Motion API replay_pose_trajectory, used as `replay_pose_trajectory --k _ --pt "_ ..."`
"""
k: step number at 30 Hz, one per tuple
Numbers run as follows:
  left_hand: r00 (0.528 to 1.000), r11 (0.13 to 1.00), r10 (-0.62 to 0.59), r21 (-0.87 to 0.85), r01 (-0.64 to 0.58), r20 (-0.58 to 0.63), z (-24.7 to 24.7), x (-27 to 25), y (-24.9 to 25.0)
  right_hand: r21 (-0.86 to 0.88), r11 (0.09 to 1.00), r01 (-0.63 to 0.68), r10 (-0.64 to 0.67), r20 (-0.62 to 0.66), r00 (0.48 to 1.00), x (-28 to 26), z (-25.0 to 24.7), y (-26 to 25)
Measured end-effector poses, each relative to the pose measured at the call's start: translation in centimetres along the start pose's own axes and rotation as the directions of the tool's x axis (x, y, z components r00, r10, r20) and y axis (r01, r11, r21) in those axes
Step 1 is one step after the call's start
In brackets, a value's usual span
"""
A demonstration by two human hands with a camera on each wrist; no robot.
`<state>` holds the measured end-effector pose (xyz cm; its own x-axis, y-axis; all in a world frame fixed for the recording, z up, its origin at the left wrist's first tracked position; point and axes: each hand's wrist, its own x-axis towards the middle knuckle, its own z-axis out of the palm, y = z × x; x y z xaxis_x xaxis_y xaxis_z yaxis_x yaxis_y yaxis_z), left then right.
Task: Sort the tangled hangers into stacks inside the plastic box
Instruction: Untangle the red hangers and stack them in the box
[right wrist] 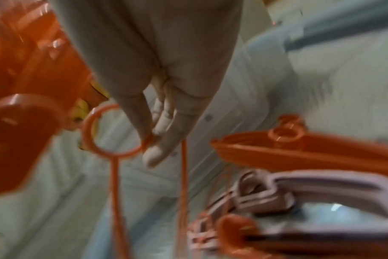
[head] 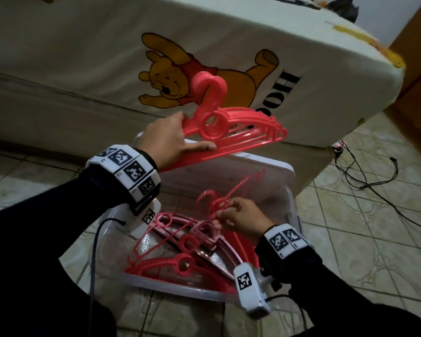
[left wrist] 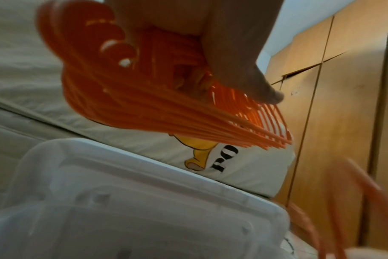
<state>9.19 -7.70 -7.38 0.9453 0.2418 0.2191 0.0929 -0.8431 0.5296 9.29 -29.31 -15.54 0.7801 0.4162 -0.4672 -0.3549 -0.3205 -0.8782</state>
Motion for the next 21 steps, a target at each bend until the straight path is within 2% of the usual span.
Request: replay_pose_trajectory --k 3,6,8,11,14,17,21 --pt "0.998 0.999 -0.040 0.026 0.041 -0.052 -0.4 0.3 -0.5 0.303 0.948 0.094 -0.081 -0.053 0.995 -0.4 0.2 -1.6" --pt "0.996 0.997 -0.070 0.019 0.071 -0.047 -0.4 0.3 -0.8 0.411 0.886 0.214 -0.167 -0.147 0.975 -0.8 -0.4 -4.1" --pt "0.997 0.997 -0.071 0.018 0.072 -0.026 -0.2 0.1 -0.8 0.402 0.867 0.294 -0.224 -0.212 0.951 -1.1 -0.7 -5.5" --pt "0.999 0.997 -0.051 0.051 0.050 0.020 0.6 -0.4 -0.4 0.381 0.849 0.367 -0.290 -0.245 0.925 -1.5 -0.6 -6.7" --pt "0.998 0.997 -0.020 0.069 0.016 0.055 1.5 -1.0 0.2 0.360 0.849 0.388 -0.310 -0.255 0.916 -1.4 -0.1 -7.2" --pt "0.992 0.998 -0.047 0.035 0.043 0.114 2.0 -1.0 0.2 0.347 0.852 0.391 -0.311 -0.263 0.913 -1.1 -0.1 -7.4" --pt "0.996 0.995 -0.063 0.079 0.058 0.070 2.0 -0.7 -0.4 0.277 0.872 0.403 -0.314 -0.314 0.896 -0.7 -1.3 -7.7"
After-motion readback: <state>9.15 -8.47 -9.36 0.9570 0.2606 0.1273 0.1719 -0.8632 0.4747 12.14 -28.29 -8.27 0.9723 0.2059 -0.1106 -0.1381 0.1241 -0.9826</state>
